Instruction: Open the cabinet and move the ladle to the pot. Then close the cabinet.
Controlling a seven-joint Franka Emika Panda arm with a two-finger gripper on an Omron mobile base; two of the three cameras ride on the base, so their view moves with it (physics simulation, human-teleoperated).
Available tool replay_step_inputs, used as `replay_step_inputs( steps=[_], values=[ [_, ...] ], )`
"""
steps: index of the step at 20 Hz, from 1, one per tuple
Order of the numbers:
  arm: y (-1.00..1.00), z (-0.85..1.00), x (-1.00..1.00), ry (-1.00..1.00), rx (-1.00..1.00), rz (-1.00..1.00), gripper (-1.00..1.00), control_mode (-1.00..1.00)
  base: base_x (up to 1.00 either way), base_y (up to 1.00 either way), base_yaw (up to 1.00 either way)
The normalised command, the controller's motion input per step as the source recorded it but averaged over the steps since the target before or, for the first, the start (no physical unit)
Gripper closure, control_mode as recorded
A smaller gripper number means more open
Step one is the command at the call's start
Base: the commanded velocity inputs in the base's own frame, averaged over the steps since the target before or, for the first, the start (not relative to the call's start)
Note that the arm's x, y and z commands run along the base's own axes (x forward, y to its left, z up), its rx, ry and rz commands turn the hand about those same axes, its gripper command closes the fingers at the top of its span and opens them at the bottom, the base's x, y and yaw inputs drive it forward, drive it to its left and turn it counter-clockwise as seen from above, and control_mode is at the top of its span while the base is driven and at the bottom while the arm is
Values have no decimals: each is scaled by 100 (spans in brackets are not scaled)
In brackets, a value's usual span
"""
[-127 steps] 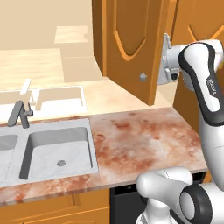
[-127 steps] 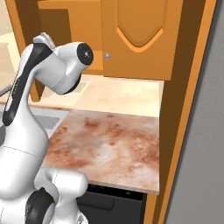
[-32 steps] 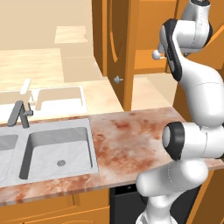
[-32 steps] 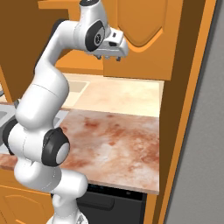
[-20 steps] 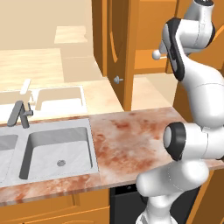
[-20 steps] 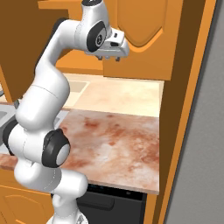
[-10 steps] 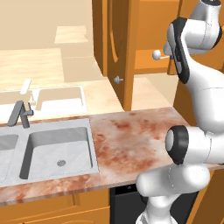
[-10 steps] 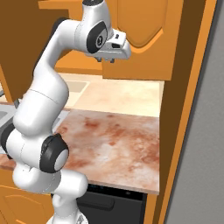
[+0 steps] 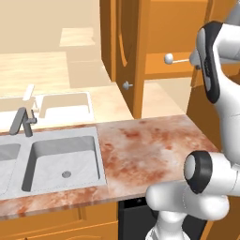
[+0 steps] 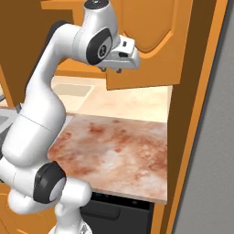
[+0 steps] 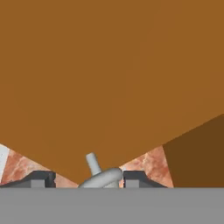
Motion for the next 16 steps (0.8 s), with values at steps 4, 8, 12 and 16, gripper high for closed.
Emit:
replay_step_inputs(
  steps=[4,8,12,16],
  values=[
    [-100,-1,-100,-1,-2,0,100,-100,0,0,0],
    [-100,-10,-100,0,-2,0,100,-100,0,0,0],
    [-76,-8,-92,0,-1,0,100,-100,0,0,0],
    [32,0,-59,2,-3,0,-100,-100,0,0,0]
  ],
)
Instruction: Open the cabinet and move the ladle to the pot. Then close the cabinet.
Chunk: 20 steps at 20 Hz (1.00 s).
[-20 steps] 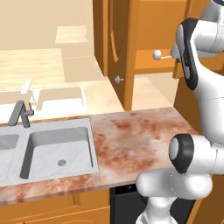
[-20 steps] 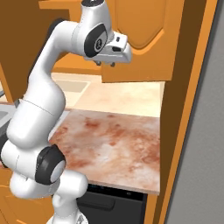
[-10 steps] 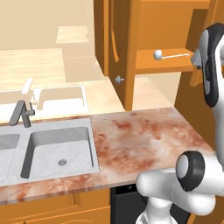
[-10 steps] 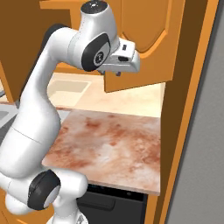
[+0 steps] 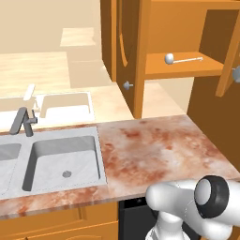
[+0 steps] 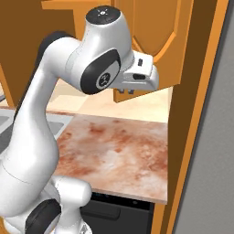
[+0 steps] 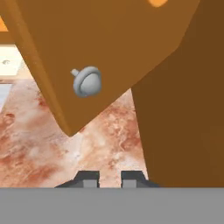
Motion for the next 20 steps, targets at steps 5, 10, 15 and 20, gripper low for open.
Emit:
replay_step_inputs(
  steps=[5,10,15,20],
  values=[
    [58,0,-57,5,-1,0,-100,-100,0,0,0],
    [100,0,-44,0,-1,0,-100,-100,0,0,0],
    [93,0,41,-1,0,0,-100,-100,0,0,0],
    [30,0,98,-1,0,0,-100,-100,0,0,0]
  ],
)
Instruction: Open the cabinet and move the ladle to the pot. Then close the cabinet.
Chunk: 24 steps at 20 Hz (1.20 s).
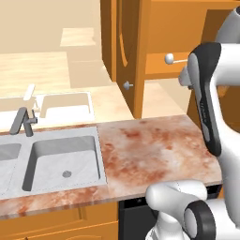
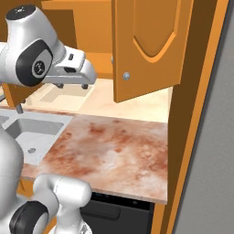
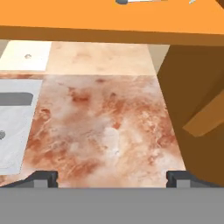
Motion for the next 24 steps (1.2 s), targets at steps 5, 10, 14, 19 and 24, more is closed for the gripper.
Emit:
replay_step_inputs(
  steps=[5,10,14,19,24],
  values=[
    [-1,0,73,-1,-1,0,-100,-100,0,0,0],
    [-3,0,68,-3,-7,0,-100,-100,0,0,0],
    [-9,0,67,-2,-12,0,-100,-100,0,0,0],
    [-28,0,67,0,-11,0,-100,-100,0,0,0],
    [-47,0,54,0,-7,0,-100,-100,0,0,0]
  ],
)
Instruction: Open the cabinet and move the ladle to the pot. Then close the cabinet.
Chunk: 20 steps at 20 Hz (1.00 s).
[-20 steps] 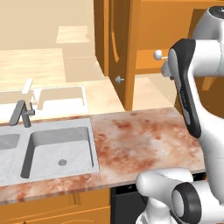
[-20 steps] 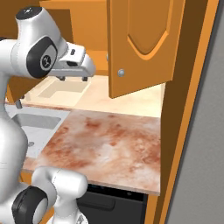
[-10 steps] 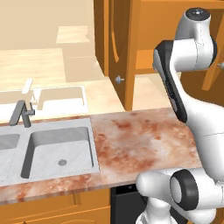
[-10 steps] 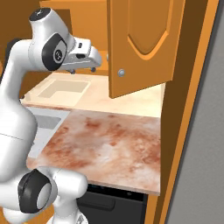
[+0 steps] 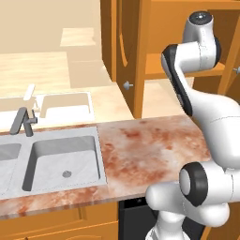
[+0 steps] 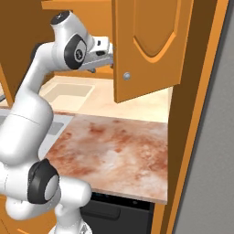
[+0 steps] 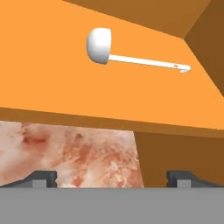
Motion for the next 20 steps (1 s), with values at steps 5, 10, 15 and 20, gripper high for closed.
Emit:
replay_step_inputs(
  steps=[5,10,15,20],
  values=[
    [-43,0,33,0,-7,0,-100,-100,0,0,0],
    [-37,1,0,-3,-12,-3,-100,-100,0,0,0],
    [-38,4,-3,-1,-13,-9,-100,-100,0,0,0],
    [-48,8,-26,0,-14,-18,-100,-100,0,0,0]
  ],
)
